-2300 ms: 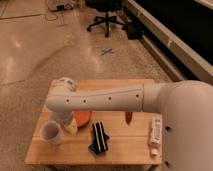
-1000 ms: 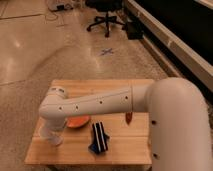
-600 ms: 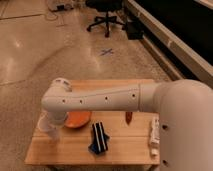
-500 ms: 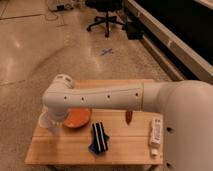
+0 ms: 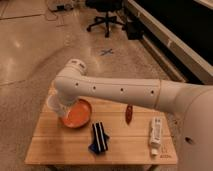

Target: Place the ceramic cup in the ceramic bowl

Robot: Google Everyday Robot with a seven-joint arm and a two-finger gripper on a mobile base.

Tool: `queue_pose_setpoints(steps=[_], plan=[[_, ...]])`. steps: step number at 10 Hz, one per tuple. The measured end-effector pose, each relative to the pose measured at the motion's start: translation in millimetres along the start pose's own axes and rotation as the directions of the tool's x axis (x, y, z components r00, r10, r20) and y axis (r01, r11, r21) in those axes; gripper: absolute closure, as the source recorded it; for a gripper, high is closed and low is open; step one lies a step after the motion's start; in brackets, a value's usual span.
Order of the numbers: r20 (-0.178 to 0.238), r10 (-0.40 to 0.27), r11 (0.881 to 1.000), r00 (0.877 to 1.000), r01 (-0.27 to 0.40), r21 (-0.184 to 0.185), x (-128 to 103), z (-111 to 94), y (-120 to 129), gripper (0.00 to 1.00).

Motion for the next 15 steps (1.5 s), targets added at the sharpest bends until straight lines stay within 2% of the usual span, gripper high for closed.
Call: queue_pose_setpoints(steps=[2,4,7,8,12,15], plan=[[-0.032,0.026,1.0,0.999,-0.025,0.006,20.3,2.6,2.5,0.9],[-0.048,0.054,0.999,0.997,-0.054,-0.004,34.9,18.9,10.8,0.69],[-0.049,0.084,0.996,0.995,-0.085,-0.018,45.3,46.5,23.4,0.38],[-0.052,0.09,0.996,0.995,-0.091,-0.022,48.5,53.6,26.6,0.32],[-0.052,0.109,0.993,0.993,-0.111,-0.033,57.4,71.4,36.9,0.3],[-0.06,0.113,0.993,0.992,-0.115,-0.031,64.1,69.0,39.7,0.3]])
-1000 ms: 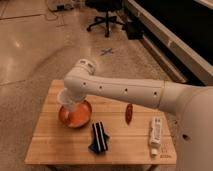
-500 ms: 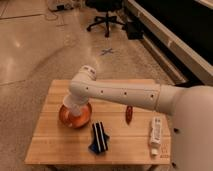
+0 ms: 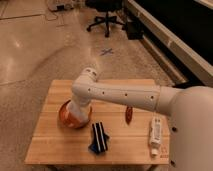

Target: Place the ceramic cup in the ceramic bowl

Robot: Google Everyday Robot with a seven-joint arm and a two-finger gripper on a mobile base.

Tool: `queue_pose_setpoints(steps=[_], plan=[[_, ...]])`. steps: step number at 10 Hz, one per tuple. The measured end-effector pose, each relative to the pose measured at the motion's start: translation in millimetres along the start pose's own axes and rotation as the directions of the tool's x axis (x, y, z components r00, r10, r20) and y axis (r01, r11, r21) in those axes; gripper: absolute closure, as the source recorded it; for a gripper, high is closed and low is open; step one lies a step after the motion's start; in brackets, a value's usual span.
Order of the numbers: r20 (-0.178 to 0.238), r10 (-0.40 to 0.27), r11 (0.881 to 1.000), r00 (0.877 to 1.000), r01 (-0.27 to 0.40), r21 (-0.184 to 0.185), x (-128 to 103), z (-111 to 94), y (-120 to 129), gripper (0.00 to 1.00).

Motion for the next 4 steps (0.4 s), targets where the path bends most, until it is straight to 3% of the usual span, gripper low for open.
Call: queue_pose_setpoints(steps=[4], plan=[[-0.016,-0.017,0.999,1.0,0.018,0.036,5.6,-29.4,-6.1,0.3]])
